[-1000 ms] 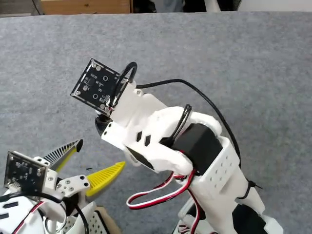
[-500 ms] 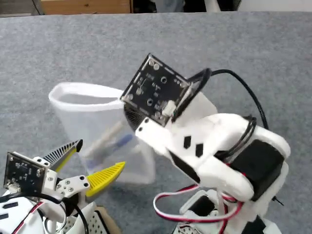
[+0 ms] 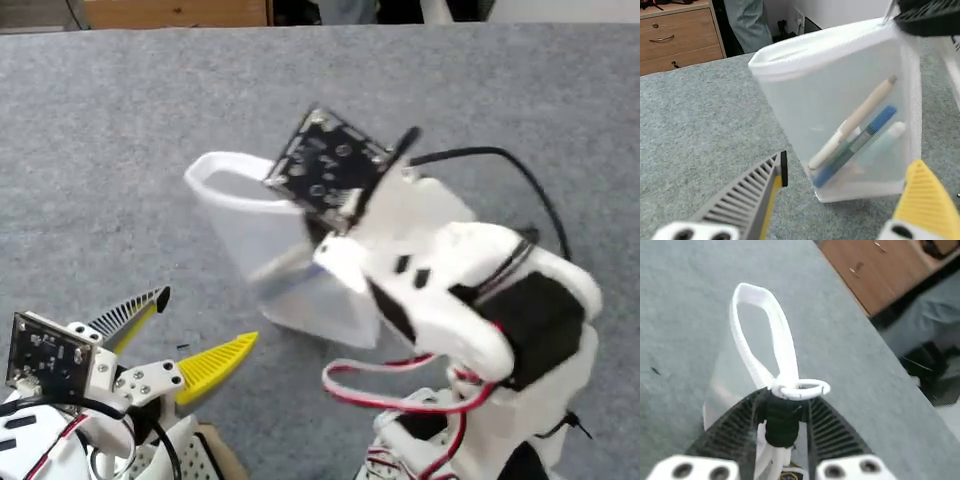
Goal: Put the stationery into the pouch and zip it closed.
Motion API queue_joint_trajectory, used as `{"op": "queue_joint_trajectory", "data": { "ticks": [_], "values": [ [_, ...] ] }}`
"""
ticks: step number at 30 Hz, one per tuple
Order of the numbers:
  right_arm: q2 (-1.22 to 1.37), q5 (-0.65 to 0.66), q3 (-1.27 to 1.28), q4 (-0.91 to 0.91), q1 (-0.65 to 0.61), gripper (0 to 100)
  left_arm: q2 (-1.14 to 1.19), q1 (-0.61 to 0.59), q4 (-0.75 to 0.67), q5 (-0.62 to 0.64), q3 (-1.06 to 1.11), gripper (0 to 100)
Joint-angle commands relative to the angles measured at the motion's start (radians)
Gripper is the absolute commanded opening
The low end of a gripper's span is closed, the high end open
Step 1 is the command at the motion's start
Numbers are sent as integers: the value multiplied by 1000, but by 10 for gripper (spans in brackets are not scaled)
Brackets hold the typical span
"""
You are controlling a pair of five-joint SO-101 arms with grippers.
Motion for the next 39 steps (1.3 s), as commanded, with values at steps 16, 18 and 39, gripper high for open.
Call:
{"op": "queue_joint_trajectory", "data": {
  "ticks": [16,18,39],
  "values": [
    [117,-71,111,0,-523,11,-55,12,-23,-71,90,378],
    [156,-74,35,0,-559,11,-83,12,-25,-63,102,378],
    [-102,-123,73,3,-404,11,-97,12,-31,-72,108,378]
  ]
}}
